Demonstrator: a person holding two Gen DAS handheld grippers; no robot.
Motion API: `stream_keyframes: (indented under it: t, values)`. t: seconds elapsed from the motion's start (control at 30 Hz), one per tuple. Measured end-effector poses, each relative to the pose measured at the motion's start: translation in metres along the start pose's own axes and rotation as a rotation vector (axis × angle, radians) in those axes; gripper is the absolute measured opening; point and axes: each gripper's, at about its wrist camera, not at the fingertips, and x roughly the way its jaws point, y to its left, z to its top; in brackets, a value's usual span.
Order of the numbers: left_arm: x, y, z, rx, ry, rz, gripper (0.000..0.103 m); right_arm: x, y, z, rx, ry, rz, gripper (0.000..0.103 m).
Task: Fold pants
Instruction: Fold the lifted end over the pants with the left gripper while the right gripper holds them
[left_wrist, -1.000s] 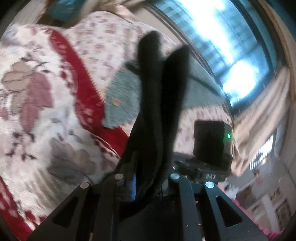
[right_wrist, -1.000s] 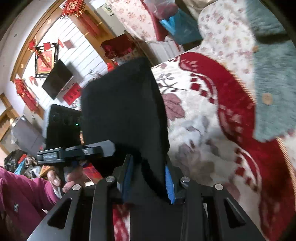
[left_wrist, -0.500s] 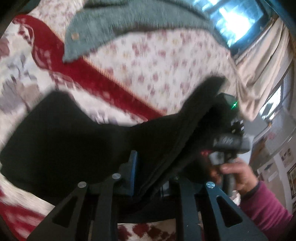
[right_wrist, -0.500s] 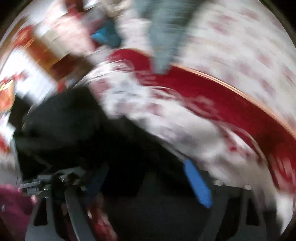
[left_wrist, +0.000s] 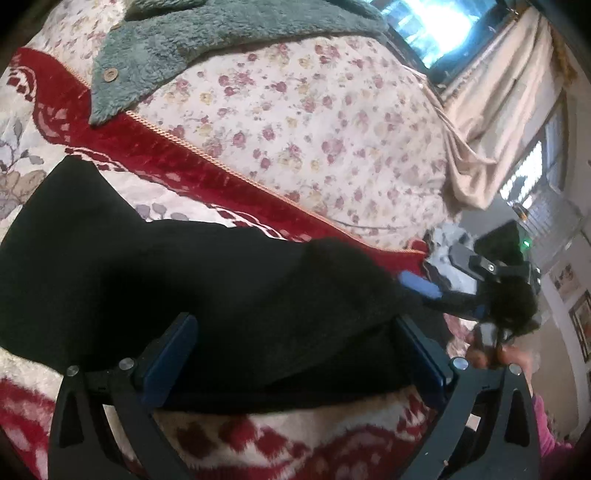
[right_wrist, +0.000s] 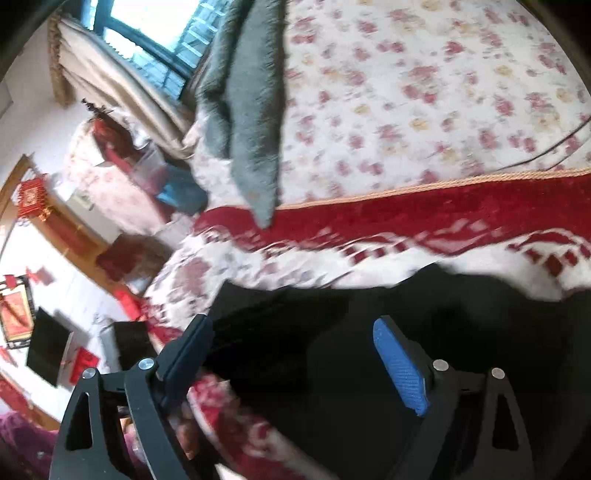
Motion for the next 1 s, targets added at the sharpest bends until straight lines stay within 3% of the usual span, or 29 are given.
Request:
stream_keyframes:
  t: [0.1, 0.23, 0.37, 0.43, 0.57, 0.63, 0.67, 0.7, 0.77, 0.87, 1.0]
  values:
    - [-0.003, -0.007, -0.004, 0.028, 0.081, -0.062, 0.103, 0.021, -0.011, -0.011, 0.122, 0.057, 0.081, 0.096]
    - [-0.014, -0.004, -0.008, 0.044, 0.074, -0.042, 0.103, 0.033, -0.041, -0.038, 0.3, 0.096, 0.098, 0.099]
    - [-0.019, 0.006, -0.005, 0.037, 0.047, 0.019, 0.103, 0.041, -0.032, -0.039, 0.243, 0.105, 0.08, 0.099]
    - [-0.021, 0.014, -0.004, 0.016, 0.032, 0.037, 0.103, 0.048, -0.027, -0.04, 0.206, 0.123, 0.111, 0.099]
    - [-0.015, 0.031, -0.005, -0.025, 0.039, 0.056, 0.103, 0.084, -0.026, -0.039, 0.154, 0.175, 0.052, 0.1]
    - [-0.011, 0.038, -0.006, -0.041, 0.043, 0.065, 0.103, 0.095, -0.022, -0.037, 0.133, 0.149, 0.1, 0.099]
    - [-0.01, 0.039, -0.005, -0.049, 0.038, 0.071, 0.103, 0.1, -0.016, -0.035, 0.103, 0.146, 0.117, 0.086]
    - [-0.009, 0.04, -0.004, -0.053, 0.034, 0.078, 0.103, 0.103, -0.014, -0.035, 0.088, 0.139, 0.118, 0.05]
    - [-0.007, 0.041, 0.002, -0.062, 0.037, 0.079, 0.103, 0.113, -0.019, -0.034, 0.12, 0.133, 0.177, 0.019]
    - [-0.006, 0.036, 0.011, -0.065, 0.031, 0.059, 0.103, 0.109, -0.014, -0.029, 0.092, 0.115, 0.192, 0.016]
    - [-0.004, 0.02, 0.018, -0.012, 0.007, 0.032, 0.103, 0.068, -0.006, -0.018, 0.032, 0.054, 0.176, 0.015]
